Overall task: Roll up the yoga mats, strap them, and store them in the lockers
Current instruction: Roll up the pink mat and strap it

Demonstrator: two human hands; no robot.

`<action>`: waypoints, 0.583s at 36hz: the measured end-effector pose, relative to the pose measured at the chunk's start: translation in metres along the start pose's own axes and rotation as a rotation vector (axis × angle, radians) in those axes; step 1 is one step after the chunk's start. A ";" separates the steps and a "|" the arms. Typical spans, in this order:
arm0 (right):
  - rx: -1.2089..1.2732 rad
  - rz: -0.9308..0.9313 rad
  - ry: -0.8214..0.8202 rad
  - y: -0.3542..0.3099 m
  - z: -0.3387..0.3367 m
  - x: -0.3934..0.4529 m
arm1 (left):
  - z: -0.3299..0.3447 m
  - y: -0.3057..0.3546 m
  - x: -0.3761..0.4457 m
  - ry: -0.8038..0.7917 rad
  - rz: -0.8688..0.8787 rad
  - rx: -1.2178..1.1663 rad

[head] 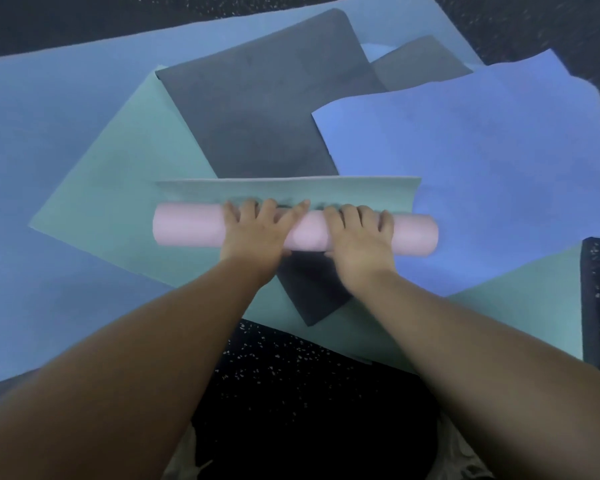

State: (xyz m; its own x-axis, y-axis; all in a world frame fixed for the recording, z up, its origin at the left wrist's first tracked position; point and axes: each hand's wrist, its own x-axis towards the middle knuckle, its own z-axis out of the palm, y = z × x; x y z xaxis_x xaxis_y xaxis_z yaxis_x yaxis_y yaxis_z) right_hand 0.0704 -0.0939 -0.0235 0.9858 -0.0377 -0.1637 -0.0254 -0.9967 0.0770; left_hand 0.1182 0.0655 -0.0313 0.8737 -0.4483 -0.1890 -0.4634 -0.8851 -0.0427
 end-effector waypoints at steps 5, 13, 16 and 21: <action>0.034 -0.010 -0.092 0.003 -0.003 -0.036 | 0.011 0.012 -0.034 -0.008 0.068 0.015; 0.060 0.032 -0.133 0.005 0.008 -0.101 | 0.010 0.041 -0.084 -0.157 0.120 -0.027; 0.080 -0.030 -0.257 0.010 0.003 -0.114 | 0.011 0.051 -0.100 -0.199 0.093 -0.054; 0.044 -0.108 -0.398 0.020 0.002 -0.124 | 0.021 0.061 -0.119 -0.068 0.098 -0.178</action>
State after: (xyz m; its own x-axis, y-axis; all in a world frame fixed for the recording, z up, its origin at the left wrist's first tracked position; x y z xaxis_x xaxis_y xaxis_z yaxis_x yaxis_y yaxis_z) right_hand -0.0529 -0.1096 -0.0041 0.8421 0.0509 -0.5370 0.0591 -0.9983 -0.0019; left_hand -0.0174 0.0679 -0.0320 0.8112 -0.5288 -0.2495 -0.5066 -0.8487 0.1518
